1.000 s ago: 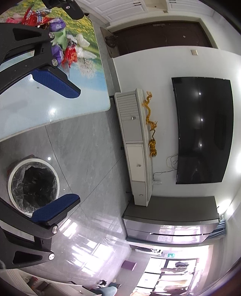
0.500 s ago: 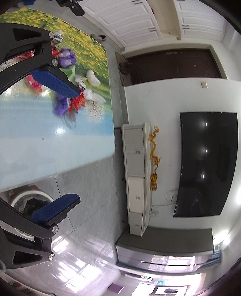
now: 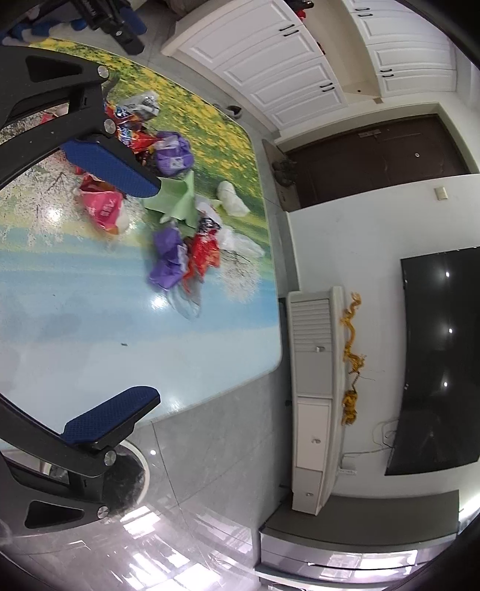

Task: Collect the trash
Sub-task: 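Grasp the pink wrapper with the right tool while the left tool grasps the white bag, then carry both items to the bin and open both tools to drop them, then return both tools from the bin to the table, then grasp the purple bag with the right tool while the left tool grasps the red chip bag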

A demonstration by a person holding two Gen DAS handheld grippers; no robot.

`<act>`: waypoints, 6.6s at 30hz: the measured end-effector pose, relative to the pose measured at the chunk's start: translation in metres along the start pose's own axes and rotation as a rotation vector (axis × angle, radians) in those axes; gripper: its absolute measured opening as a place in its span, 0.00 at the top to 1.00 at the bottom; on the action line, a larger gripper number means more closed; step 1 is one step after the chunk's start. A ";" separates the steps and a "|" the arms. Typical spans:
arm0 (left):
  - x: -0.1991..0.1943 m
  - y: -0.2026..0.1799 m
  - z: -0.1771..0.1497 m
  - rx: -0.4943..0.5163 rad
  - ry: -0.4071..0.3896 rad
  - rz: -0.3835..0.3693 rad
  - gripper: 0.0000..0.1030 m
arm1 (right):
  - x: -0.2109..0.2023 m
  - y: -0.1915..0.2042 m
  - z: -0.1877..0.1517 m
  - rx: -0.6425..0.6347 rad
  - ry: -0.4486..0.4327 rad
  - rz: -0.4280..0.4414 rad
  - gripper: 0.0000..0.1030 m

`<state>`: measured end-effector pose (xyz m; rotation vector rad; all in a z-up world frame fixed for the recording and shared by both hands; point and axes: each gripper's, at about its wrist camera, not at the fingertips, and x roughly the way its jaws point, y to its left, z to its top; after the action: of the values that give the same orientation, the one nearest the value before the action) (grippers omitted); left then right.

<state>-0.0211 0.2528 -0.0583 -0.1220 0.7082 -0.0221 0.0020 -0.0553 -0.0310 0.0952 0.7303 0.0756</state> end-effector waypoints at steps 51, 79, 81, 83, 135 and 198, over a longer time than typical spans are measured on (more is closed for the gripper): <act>0.072 0.023 0.011 -0.267 0.104 -0.192 0.57 | 0.072 0.032 -0.044 -0.008 0.200 0.271 0.52; 0.032 -0.304 0.067 0.167 0.115 -0.597 0.57 | -0.040 -0.187 -0.021 0.256 -0.157 -0.016 0.52; 0.041 -0.343 0.060 0.209 0.152 -0.629 0.57 | -0.044 -0.213 -0.027 0.284 -0.155 -0.081 0.52; 0.055 -0.380 0.052 0.247 0.196 -0.653 0.57 | -0.044 -0.238 -0.035 0.309 -0.140 -0.147 0.52; -0.004 -0.287 0.066 0.188 -0.001 -0.529 0.40 | -0.122 -0.214 0.004 0.260 -0.280 -0.279 0.30; 0.036 -0.103 -0.016 0.089 0.073 -0.223 0.40 | 0.023 -0.043 -0.011 -0.026 0.037 0.107 0.29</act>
<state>-0.0018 0.1466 -0.0816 -0.1150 0.7629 -0.2723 0.0132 -0.0947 -0.0595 0.1084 0.7613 0.1893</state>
